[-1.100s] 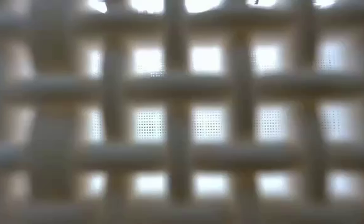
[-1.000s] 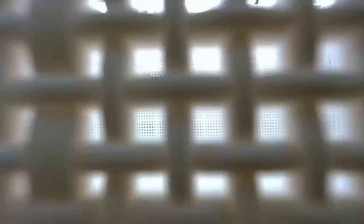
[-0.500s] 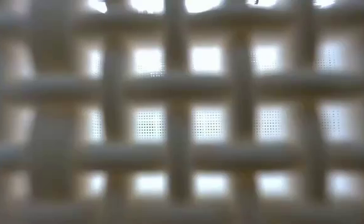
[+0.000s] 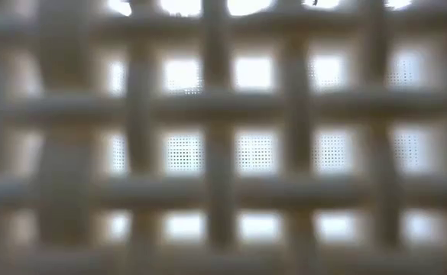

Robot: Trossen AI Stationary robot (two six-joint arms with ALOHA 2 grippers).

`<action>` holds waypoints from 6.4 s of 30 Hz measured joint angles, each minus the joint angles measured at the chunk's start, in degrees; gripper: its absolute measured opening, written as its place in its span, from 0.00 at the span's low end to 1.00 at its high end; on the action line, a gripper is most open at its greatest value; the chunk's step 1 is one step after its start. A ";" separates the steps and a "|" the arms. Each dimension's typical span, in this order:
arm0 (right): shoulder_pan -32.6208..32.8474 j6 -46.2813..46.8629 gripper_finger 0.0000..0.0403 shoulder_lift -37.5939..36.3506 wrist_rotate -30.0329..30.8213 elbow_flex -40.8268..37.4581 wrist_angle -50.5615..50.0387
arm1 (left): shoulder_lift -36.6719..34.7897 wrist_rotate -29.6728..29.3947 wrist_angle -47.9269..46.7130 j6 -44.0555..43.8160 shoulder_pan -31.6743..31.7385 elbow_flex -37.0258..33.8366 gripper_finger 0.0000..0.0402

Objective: Sort clothes

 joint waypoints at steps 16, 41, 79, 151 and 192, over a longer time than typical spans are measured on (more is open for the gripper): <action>-0.01 0.00 0.03 0.01 -0.01 -0.01 0.00 | 0.00 -0.01 0.00 0.00 0.00 0.00 0.38; -0.01 0.00 0.03 -0.01 -0.01 0.01 0.00 | 0.00 0.01 0.01 -0.01 0.00 0.00 0.38; -0.14 9.31 0.03 0.83 3.42 4.90 -1.13 | 0.01 -6.35 2.68 -17.31 0.05 0.01 0.38; -0.12 22.47 0.03 43.95 12.53 65.32 -82.43 | 41.67 -1.20 -19.16 -28.33 -3.75 30.64 0.38; -0.13 22.47 0.03 43.95 12.42 65.42 -82.01 | 82.10 -2.06 -6.11 -29.55 -3.70 30.58 0.38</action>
